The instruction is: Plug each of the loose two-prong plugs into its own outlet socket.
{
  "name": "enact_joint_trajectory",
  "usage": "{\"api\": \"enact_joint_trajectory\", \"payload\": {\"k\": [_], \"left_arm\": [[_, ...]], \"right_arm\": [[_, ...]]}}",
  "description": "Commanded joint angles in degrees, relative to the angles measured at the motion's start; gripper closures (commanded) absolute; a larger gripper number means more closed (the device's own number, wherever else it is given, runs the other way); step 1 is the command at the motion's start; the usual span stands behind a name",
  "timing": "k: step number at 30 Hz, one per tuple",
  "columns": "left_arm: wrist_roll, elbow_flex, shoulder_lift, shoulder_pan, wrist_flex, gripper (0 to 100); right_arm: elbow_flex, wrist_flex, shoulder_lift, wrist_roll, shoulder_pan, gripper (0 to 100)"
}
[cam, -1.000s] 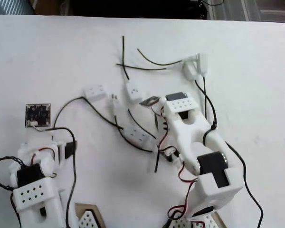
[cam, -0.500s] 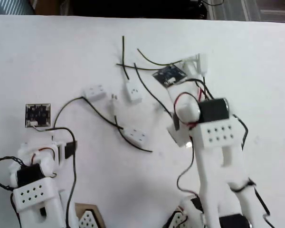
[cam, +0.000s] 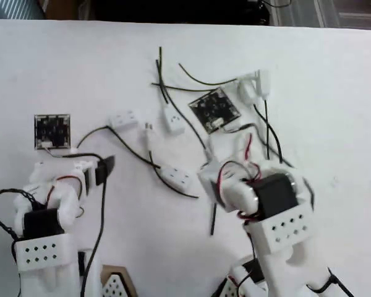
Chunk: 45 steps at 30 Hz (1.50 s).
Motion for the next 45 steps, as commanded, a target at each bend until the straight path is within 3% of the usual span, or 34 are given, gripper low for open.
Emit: {"api": "enact_joint_trajectory", "payload": {"k": [1, 8, 16, 30, 41, 45], "left_arm": [[4.9, -5.1, -1.2, 5.6, 0.4, 63], [8.9, -8.5, -1.2, 9.8, 0.4, 63], [8.5, -8.9, -1.2, 16.3, 0.6, 63], [4.3, -8.4, -1.3, 24.7, 2.4, 63], [1.4, -7.6, -1.2, 24.4, 1.9, 63], [1.1, -7.5, -0.8, 21.5, -0.2, 63]], "right_arm": [[5.1, -8.6, -2.3, -4.6, -4.9, 98.1], [13.2, -20.8, -6.6, -19.8, -14.2, 98.1], [25.1, -35.0, -12.9, -20.0, -19.1, 98.1], [28.7, -39.0, -13.0, -20.0, -18.8, 98.2], [28.7, -38.9, -13.0, -20.0, -12.4, 98.2], [28.7, -39.3, -13.0, -20.5, -6.5, 98.2]]}}
